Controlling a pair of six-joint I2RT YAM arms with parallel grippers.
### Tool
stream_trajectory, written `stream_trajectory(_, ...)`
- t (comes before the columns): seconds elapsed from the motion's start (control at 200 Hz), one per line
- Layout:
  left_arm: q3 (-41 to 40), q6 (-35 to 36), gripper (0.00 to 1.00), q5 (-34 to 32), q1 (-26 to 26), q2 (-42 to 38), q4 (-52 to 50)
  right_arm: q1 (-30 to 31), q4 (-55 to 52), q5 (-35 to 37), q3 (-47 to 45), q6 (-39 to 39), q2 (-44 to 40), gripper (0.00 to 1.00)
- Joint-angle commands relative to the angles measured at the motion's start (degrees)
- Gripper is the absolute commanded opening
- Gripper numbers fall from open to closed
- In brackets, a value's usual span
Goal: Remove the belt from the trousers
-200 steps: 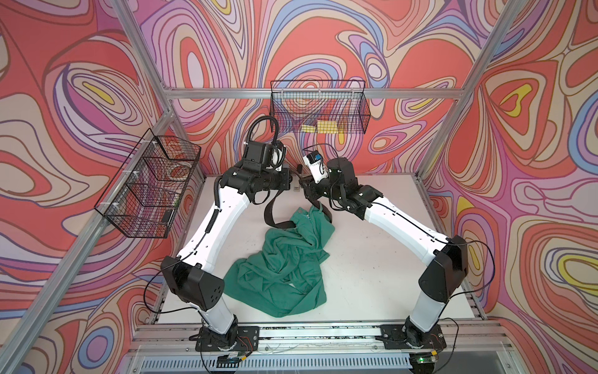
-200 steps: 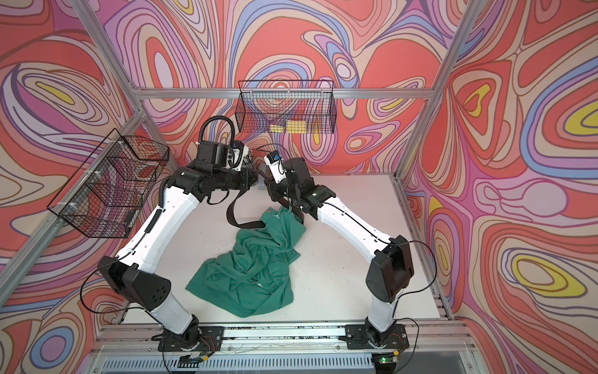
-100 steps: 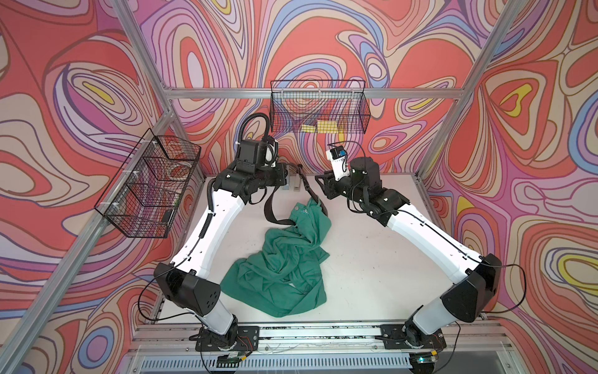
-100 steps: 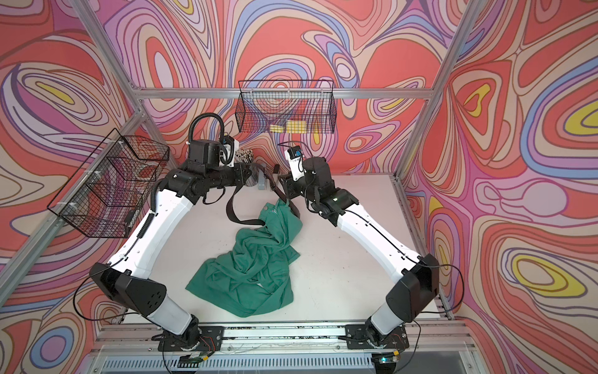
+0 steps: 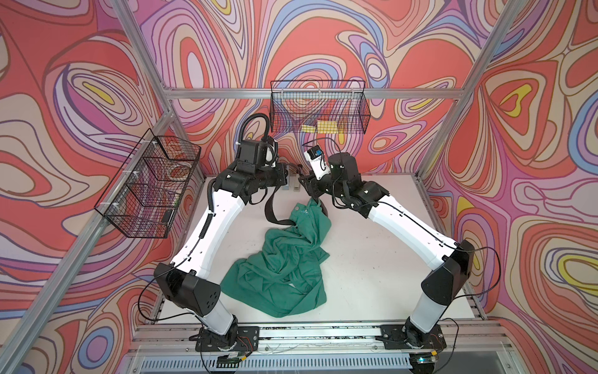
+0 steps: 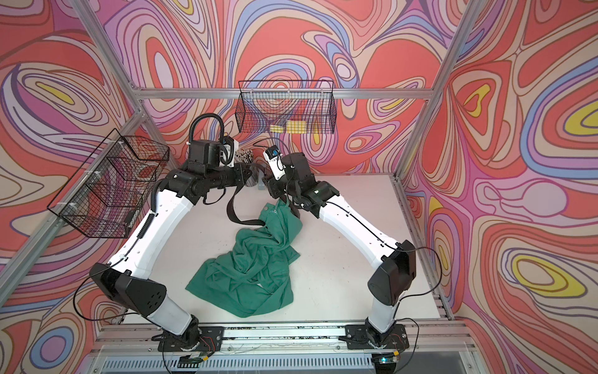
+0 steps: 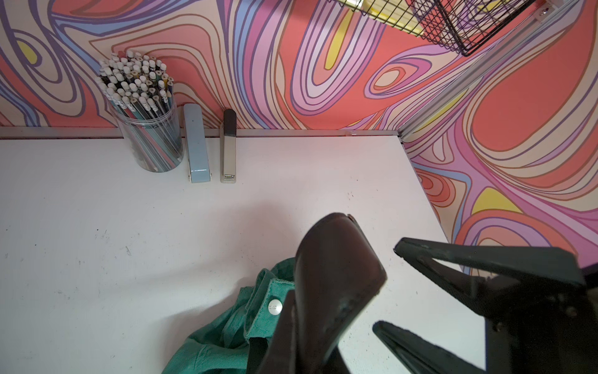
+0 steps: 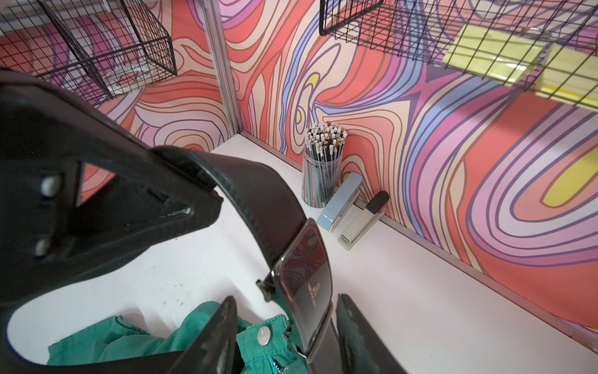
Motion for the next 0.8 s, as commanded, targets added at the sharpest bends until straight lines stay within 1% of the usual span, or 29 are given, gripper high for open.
stream_trajectory(0.0, 0.3, -1.9, 0.0, 1.2, 0.1, -1.1, 3.3, 0.1, -1.0, 1.1, 2.6, -0.8, 2.2, 0.5)
stream_trajectory(0.1, 0.3, -2.0, 0.0, 1.4, 0.1, -1.0, 3.4, 0.1, -1.0, 1.2, 3.3, -0.7, 3.0, 0.48)
stream_trajectory(0.616, -1.3, -1.8, 0.0, 1.4, 0.1, -1.4, 3.2, 0.2, -1.7, 1.1, 8.0, -0.2, 5.5, 0.46)
stream_trajectory(0.796, -1.2, -1.8, 0.0, 1.3, 0.1, -1.5, 3.5, 0.2, -3.2, 1.1, 8.2, -0.5, 6.2, 0.43)
